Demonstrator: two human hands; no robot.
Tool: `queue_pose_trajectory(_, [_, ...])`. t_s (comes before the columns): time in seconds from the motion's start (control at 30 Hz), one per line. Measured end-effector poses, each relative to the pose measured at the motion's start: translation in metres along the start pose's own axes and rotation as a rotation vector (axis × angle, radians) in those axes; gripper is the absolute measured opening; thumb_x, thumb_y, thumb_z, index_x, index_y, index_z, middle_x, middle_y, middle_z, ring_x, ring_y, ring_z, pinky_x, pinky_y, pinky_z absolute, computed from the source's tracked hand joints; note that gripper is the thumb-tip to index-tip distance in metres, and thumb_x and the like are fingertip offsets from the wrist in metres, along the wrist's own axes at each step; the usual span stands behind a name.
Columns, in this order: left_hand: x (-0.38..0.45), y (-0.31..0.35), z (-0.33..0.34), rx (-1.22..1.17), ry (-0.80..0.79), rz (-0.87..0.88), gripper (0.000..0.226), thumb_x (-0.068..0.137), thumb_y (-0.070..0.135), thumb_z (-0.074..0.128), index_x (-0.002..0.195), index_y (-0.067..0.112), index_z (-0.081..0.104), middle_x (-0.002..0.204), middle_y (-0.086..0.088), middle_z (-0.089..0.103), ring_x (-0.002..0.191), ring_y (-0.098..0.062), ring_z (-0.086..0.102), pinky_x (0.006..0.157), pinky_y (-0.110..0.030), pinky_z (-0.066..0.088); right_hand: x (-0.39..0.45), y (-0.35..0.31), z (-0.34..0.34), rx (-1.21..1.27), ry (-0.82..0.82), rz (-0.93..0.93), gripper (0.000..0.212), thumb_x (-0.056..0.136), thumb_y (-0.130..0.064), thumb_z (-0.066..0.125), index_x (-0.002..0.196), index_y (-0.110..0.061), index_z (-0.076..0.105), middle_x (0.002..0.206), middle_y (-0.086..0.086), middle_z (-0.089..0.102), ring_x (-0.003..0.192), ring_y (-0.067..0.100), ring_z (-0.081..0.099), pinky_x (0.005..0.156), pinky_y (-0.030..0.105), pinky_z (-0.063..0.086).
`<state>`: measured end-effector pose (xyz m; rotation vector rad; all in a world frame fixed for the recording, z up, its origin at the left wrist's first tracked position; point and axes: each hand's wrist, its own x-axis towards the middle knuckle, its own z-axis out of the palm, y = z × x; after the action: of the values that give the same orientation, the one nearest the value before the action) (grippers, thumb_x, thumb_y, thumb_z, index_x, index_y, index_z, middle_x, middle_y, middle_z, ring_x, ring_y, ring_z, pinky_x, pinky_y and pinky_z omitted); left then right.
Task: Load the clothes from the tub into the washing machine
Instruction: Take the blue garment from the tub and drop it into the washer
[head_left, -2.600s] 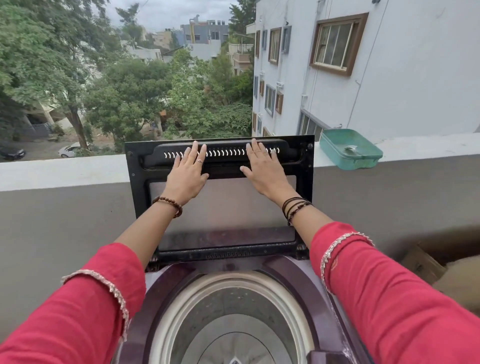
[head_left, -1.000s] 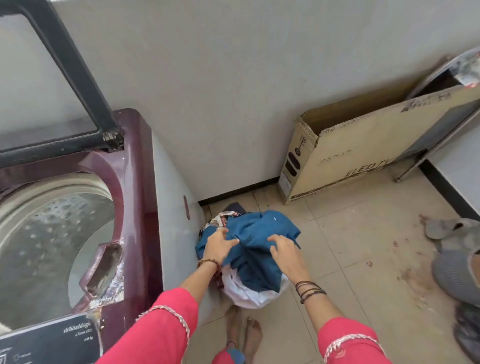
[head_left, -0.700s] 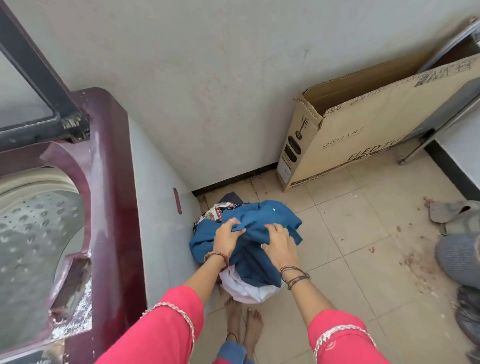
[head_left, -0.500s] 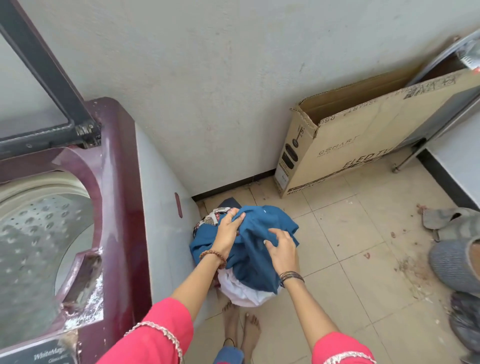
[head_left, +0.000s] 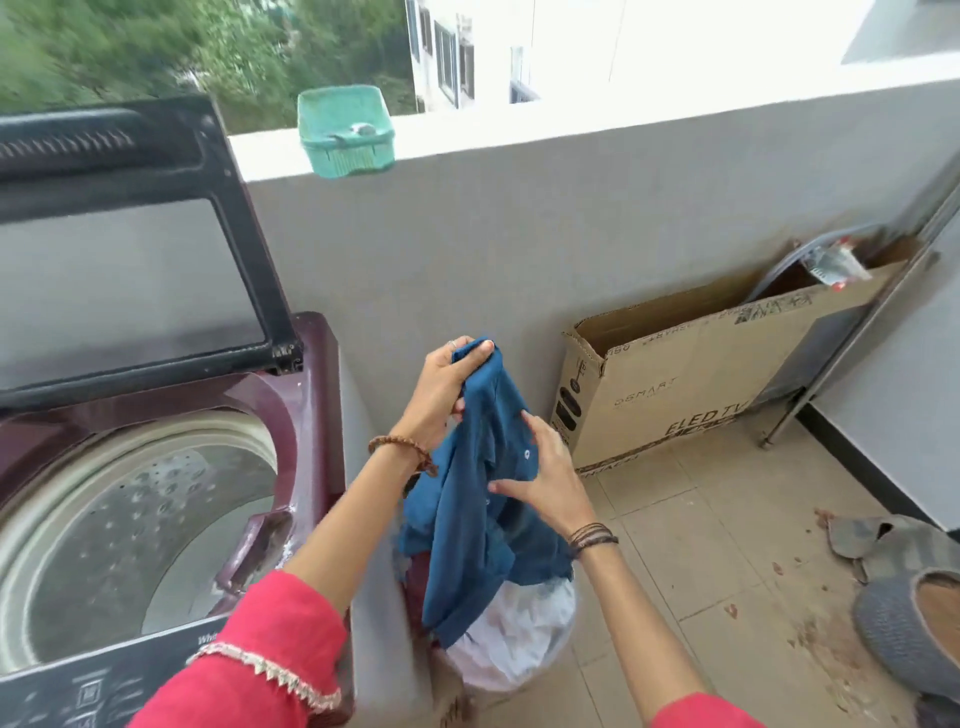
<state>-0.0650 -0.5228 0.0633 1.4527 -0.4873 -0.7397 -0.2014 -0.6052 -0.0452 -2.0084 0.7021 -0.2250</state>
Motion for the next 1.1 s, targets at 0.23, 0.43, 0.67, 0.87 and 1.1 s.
queue_pose_trajectory(0.23, [-0.023,0.078,-0.015,0.001,-0.046,0.133,0.017,0.093,0.020,0.055,0.079,0.011,0.055,0.043,0.007,0.040,0.027,-0.002,0.026,0.028,-0.011,0.017,-0.001,-0.051,-0.010,-0.093,0.295,-0.140,0.014,0.089,-0.028,0.059,0.099,-0.018,0.058,0.099,0.001,0.060,0.095,0.019,0.058,0.083,0.036,0.051])
queue_pose_trajectory(0.43, [-0.033,0.102,-0.017,-0.197,0.078,0.197,0.015,0.095,0.018,0.053,0.081,0.014,0.053,0.048,0.006,0.055,0.034,-0.004,0.047,0.034,-0.014,0.038,-0.003,-0.064,-0.017,0.233,0.381,0.052,0.042,0.086,-0.026,0.066,0.123,-0.014,0.051,0.121,0.008,0.057,0.100,0.017,0.057,0.092,0.035,0.049])
queue_pose_trajectory(0.67, [-0.030,0.106,-0.014,-0.357,0.104,0.222,0.014,0.098,0.016,0.046,0.084,0.016,0.047,0.078,-0.006,0.064,0.053,-0.011,0.068,0.045,-0.016,0.053,-0.036,-0.011,0.023,0.927,-0.065,0.789,0.059,0.074,-0.051,0.068,0.106,-0.002,0.059,0.100,0.015,0.064,0.090,0.031,0.062,0.079,0.042,0.056])
queue_pose_trajectory(0.87, [-0.028,0.075,-0.029,-0.270,0.125,0.056,0.015,0.097,0.014,0.046,0.082,0.016,0.046,0.080,-0.011,0.063,0.052,-0.017,0.069,0.043,-0.021,0.053,-0.013,-0.009,0.030,1.134,0.197,0.632,0.006,0.083,0.005,0.056,0.086,0.005,0.062,0.067,0.014,0.065,0.062,0.027,0.061,0.060,0.033,0.053])
queue_pose_trajectory(1.1, [-0.030,0.046,-0.054,0.485,-0.024,-0.280,0.012,0.092,0.012,0.052,0.080,0.013,0.054,0.076,-0.007,0.061,0.052,-0.019,0.066,0.045,-0.022,0.053,0.013,-0.076,-0.022,0.483,0.256,0.264,0.024,0.055,-0.015,0.059,0.048,-0.019,0.037,0.060,0.004,0.031,0.063,0.018,0.027,0.058,0.032,0.021])
